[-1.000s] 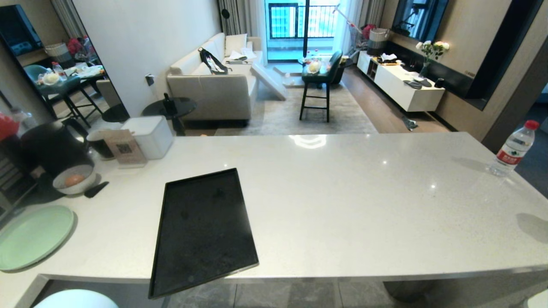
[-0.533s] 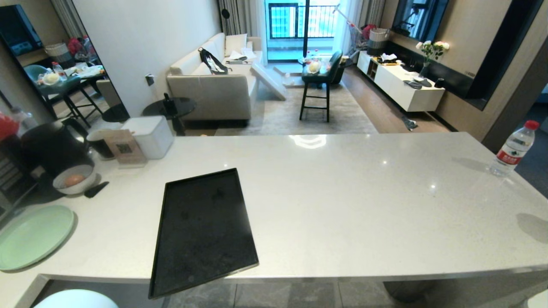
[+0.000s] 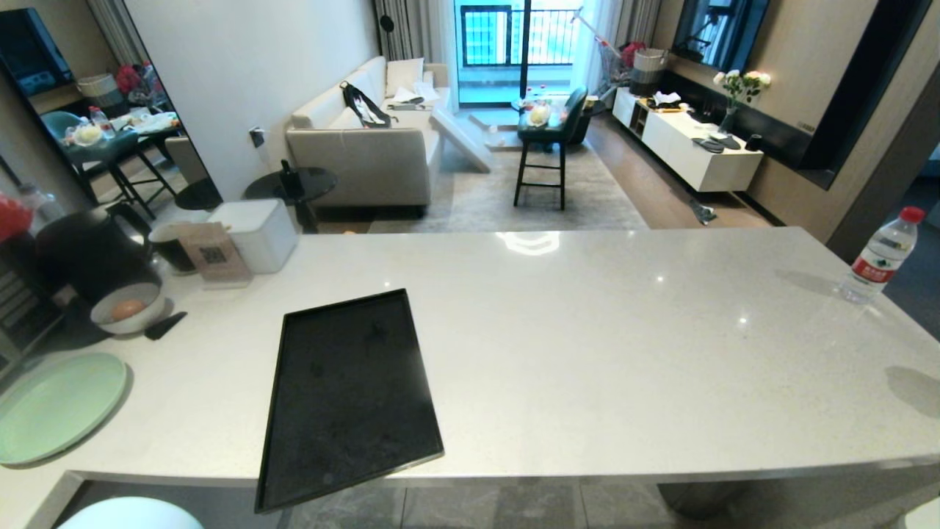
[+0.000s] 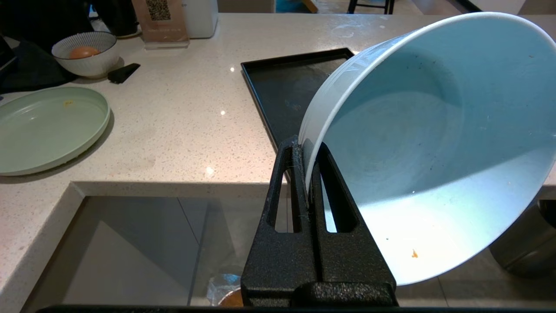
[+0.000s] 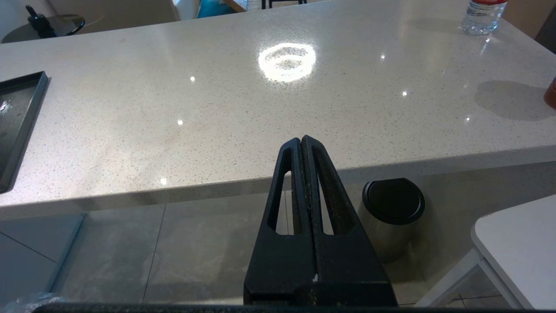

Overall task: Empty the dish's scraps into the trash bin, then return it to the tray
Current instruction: Put the bowl back to the table

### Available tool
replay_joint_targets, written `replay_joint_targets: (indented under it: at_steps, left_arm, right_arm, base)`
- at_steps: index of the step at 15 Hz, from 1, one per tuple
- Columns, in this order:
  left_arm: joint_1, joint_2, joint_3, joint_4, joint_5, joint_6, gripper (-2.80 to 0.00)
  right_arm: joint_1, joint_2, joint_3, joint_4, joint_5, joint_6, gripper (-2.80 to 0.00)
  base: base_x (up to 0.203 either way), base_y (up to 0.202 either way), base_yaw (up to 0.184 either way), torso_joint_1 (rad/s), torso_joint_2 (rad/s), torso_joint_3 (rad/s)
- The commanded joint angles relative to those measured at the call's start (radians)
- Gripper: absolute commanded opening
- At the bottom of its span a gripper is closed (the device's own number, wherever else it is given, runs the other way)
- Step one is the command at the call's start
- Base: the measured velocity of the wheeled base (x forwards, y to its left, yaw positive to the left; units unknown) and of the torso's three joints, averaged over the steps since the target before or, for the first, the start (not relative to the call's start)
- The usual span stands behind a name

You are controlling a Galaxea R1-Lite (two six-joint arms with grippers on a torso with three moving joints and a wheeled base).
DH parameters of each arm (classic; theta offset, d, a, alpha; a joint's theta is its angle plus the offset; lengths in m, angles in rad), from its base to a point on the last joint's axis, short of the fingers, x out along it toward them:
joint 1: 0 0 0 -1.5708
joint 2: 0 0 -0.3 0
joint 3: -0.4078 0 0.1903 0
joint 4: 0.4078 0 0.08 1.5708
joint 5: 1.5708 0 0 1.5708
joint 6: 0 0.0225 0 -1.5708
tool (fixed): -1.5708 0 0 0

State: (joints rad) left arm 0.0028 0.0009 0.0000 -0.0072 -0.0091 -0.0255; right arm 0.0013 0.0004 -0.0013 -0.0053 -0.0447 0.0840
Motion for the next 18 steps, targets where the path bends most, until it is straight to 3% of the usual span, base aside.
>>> replay_joint_targets:
  at_steps: [1,12,14,18]
  left_arm:
    - [0.000,0.001,0.000,0.000,0.000,-0.001,-2.80]
    - [0.000,0.001,0.000,0.000,0.000,0.001,-2.80]
    - [0.000,0.028,-0.086,0.017,-0.006,0.000,-2.80]
    - [-0.003,0.309,-0.319,0.079,-0.013,-0.002,-2.80]
  right_arm:
    - [0.000,0.000,0.001,-0.001,0.000,0.000,-2.80]
    - [0.000,0.000,0.000,-0.001,0.000,0.000,-2.80]
    - [0.000,0.000,0.000,-0.001,0.000,0.000,-2.80]
    - [0.000,0.000,0.000,-0.001,0.000,0.000,-2.80]
  base:
    - [0.000,0.000,0.000,0.000,0.00,0.000]
    - [0.000,0.000,0.000,0.000,0.00,0.000]
    - [0.000,0.000,0.000,0.000,0.00,0.000]
    - [0.000,0.000,0.000,0.000,0.00,0.000]
